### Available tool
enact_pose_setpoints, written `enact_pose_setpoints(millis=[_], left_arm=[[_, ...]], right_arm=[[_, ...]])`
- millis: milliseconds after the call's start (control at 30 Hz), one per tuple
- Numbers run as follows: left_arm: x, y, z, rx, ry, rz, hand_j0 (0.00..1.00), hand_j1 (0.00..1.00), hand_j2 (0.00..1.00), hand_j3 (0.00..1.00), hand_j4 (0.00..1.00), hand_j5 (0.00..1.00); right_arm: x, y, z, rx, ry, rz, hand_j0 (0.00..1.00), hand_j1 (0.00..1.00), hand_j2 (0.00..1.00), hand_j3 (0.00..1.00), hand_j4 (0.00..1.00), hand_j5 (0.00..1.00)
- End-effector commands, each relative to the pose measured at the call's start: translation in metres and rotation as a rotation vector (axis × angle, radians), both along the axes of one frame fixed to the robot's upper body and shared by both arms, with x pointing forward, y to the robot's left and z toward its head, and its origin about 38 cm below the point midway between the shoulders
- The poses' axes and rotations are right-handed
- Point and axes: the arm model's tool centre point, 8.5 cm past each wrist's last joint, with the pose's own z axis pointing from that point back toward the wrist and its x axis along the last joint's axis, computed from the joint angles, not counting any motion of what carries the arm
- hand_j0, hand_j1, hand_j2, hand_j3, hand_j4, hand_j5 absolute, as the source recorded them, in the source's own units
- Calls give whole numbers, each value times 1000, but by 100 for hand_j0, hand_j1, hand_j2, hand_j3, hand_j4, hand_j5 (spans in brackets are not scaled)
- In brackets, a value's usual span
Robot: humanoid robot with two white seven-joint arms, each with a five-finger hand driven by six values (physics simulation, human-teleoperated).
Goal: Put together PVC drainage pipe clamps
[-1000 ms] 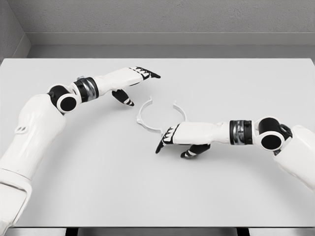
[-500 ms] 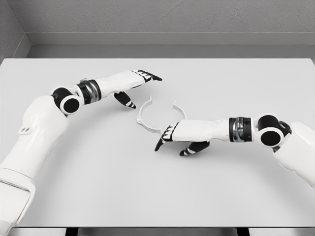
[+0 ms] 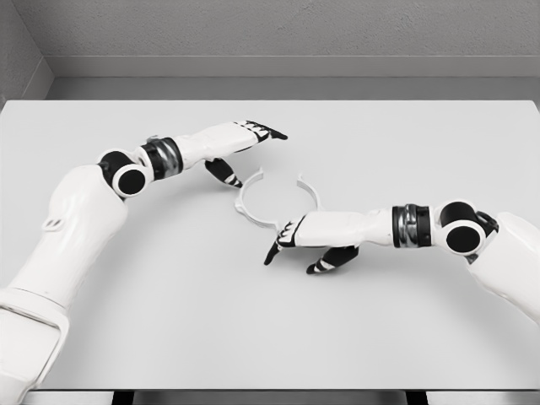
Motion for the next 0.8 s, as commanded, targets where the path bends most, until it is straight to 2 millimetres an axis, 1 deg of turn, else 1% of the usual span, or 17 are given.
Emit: enact_pose_setpoints(millis=[0, 267, 333, 400, 433, 500, 600, 700, 767], left_arm=[[0, -5, 1, -13, 3, -4, 100, 100, 100, 100, 100, 100], [-2, -14, 0, -22, 4, -17, 100, 100, 100, 100, 100, 100], [-3, -19, 1, -28, 4, -27, 100, 100, 100, 100, 100, 100], [-3, -21, 1, -30, 4, -29, 100, 100, 100, 100, 100, 100], [-5, -26, 0, -36, 6, -36, 100, 100, 100, 100, 100, 100], [-5, -27, 0, -25, 1, -37, 100, 100, 100, 100, 100, 100], [-5, -27, 0, -26, 1, -38, 100, 100, 100, 100, 100, 100], [-3, -20, -1, -22, 4, -23, 100, 100, 100, 100, 100, 100], [-2, -16, 0, -20, 3, -16, 100, 100, 100, 100, 100, 100]], right_arm=[[0, 0, -1, 6, 13, -5, 76, 76, 76, 76, 76, 76], [9, -10, -9, -12, 31, -46, 76, 76, 76, 76, 76, 76], [10, -9, -7, -10, 27, -45, 76, 76, 76, 76, 76, 76], [12, -10, -7, -12, 28, -50, 76, 76, 76, 76, 76, 76], [12, -10, -8, -14, 27, -49, 76, 76, 76, 76, 76, 76], [11, -9, -8, -14, 27, -47, 76, 76, 76, 76, 76, 76], [9, -7, -4, -10, 18, -33, 76, 76, 76, 76, 76, 76], [6, -6, -2, -8, 12, -22, 76, 76, 76, 76, 76, 76], [0, -7, 6, -8, -8, -2, 76, 76, 76, 76, 76, 76]])
